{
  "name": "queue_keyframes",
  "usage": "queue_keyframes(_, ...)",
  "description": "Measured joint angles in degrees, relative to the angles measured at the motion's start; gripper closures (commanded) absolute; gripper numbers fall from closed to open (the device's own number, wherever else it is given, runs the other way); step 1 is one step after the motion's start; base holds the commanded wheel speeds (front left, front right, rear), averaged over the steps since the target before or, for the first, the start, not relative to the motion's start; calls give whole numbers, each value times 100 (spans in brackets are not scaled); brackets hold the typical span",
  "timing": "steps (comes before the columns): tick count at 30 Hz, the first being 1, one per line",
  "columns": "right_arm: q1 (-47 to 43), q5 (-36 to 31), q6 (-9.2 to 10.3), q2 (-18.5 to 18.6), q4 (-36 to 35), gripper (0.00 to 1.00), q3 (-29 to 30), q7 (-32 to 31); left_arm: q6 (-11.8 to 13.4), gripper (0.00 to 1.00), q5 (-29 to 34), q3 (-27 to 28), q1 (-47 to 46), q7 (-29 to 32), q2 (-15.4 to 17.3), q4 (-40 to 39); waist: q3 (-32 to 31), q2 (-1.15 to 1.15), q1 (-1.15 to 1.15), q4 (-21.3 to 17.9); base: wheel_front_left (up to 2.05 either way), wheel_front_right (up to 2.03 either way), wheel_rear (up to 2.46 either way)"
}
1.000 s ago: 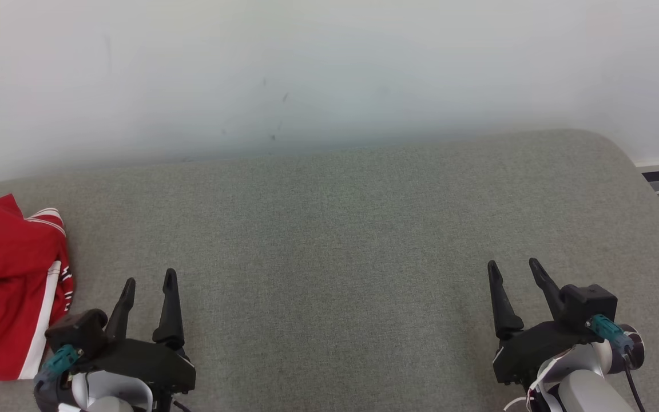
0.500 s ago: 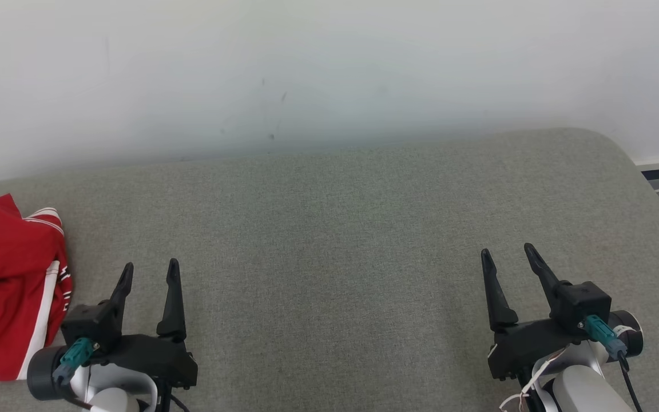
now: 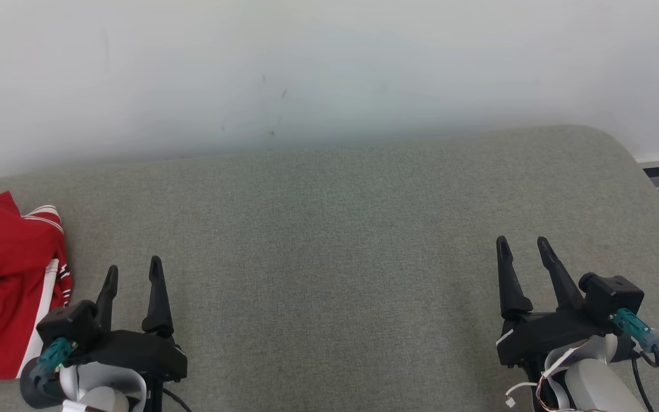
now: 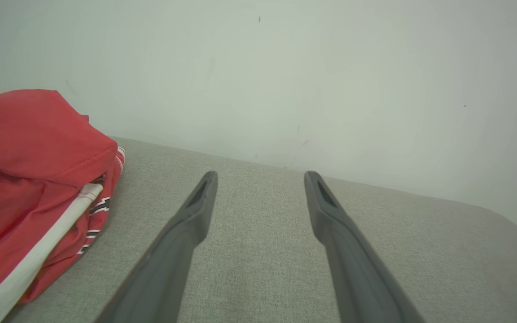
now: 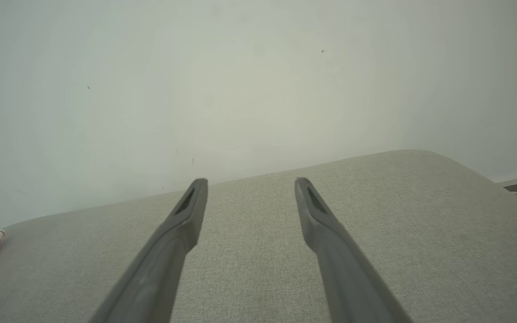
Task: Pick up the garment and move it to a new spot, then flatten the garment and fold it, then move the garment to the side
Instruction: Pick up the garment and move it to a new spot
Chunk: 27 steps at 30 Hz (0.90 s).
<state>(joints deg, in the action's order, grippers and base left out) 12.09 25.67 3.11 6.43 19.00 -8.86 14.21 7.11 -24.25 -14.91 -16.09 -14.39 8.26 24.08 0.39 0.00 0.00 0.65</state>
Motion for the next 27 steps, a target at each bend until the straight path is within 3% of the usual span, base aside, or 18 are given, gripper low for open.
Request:
queue_keyframes(13, -221, 258, -322, 18, -118, 0, 38, 0, -13, 0, 48, -237, -14, 280, 4, 79, 21, 0, 0, 135, 0, 0, 0)
queue_keyframes(27, -213, 320, -471, 37, -296, 0, -37, -19, -12, 0, 131, -264, -65, 380, 32, 13, 86, 0, 0, 1028, 0, 0, 0)
